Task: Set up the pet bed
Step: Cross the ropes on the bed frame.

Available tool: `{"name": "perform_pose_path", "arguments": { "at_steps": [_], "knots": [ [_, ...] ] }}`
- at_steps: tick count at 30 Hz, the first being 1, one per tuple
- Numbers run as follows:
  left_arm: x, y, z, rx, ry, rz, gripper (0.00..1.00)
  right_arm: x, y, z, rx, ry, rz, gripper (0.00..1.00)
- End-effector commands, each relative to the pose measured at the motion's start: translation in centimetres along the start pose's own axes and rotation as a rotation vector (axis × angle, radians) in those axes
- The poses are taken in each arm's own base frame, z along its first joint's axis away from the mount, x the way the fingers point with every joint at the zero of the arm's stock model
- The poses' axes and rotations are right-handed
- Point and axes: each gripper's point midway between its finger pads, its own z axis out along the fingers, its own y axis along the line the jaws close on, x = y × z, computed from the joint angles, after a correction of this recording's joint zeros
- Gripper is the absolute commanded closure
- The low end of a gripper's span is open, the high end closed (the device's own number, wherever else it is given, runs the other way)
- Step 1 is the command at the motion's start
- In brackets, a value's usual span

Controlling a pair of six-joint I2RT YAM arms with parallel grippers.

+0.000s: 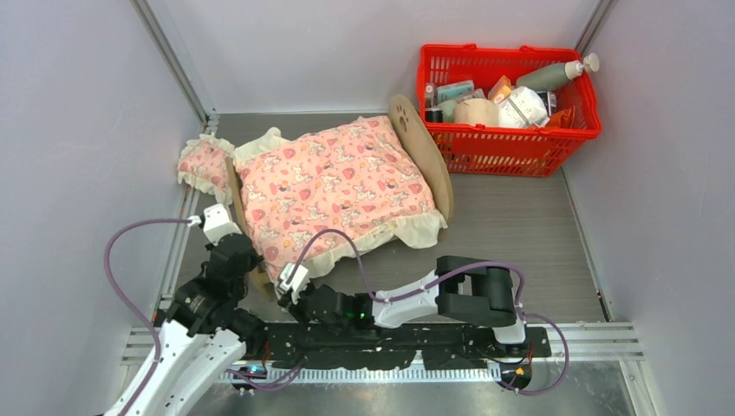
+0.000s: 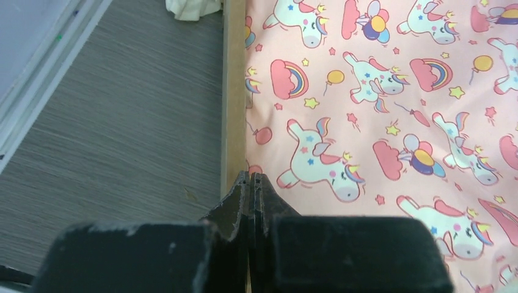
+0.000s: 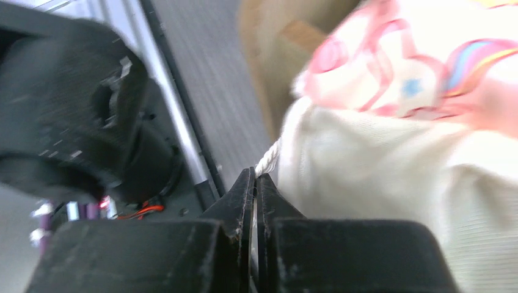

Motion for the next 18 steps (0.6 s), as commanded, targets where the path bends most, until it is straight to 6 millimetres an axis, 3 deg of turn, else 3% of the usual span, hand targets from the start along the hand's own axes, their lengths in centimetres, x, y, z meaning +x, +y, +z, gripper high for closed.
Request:
{"name": "perform_pose_path", "arguments": {
  "at_steps": [1,5,9,12,14,15,16,18],
  "knots": [
    [-4.4,-1.0,1.0,-0.065,-0.109,-0.002,1.00,-2.3,-2.7,1.6,0.046,-0.042,0.024,0.95],
    [-6.5,-2.6,2.8,-0.039,-0.156,-0.001,1.00,-3.4,-4.2,2.7,0.053,-0.043,0.009,0.95],
    [-6.5,-1.8,4.5,-0.105,-0.094,-0.019,1.00,-3.4,-5.5,3.8,0.059,-0.028,0.019,0.95],
    [-6.8,-1.5,4.1,-0.103,-0.096,-0.003,1.00,-3.5,-5.6,3.8,0.056,-0.033,0.025,0.95],
    [-7.4,-1.1,3.0,-0.101,-0.104,-0.001,0.87,-3.1,-5.7,3.5,0.053,-0.031,0.035,0.95],
    [-7.8,-0.8,2.4,-0.103,-0.108,0.004,0.68,-3.0,-5.6,3.4,0.052,-0.032,0.046,0.95],
    [-8.0,-0.4,1.8,-0.117,-0.109,0.011,0.56,-3.0,-5.5,3.2,0.047,-0.037,0.058,0.95],
    [-8.0,0.5,1.1,-0.149,-0.101,0.020,0.41,-2.8,-5.4,2.9,0.042,-0.042,0.067,0.95]
  ]
}}
